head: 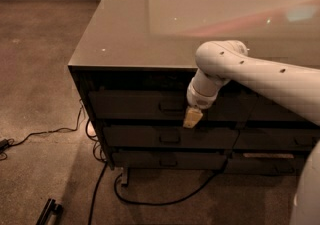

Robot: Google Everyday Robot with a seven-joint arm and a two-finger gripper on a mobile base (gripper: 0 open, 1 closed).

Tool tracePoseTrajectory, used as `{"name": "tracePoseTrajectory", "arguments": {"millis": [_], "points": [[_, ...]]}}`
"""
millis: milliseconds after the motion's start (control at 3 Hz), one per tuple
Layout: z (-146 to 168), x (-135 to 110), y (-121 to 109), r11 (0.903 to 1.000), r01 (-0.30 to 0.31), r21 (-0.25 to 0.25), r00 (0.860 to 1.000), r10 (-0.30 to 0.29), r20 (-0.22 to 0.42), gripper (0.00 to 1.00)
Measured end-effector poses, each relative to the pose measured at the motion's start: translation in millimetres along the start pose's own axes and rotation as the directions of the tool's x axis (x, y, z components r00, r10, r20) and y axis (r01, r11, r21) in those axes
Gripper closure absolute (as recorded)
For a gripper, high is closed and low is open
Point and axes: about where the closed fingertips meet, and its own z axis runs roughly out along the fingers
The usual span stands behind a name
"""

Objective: Open top drawer

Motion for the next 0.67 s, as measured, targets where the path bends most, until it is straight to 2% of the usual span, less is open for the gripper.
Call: {"name": "tracePoseTrajectory", "arguments": {"millis": [667], "points": [[-14.0,1.8,2.1,1.0,-0.001,-0.003,1.0,0.001,-0.009,0.88]]}}
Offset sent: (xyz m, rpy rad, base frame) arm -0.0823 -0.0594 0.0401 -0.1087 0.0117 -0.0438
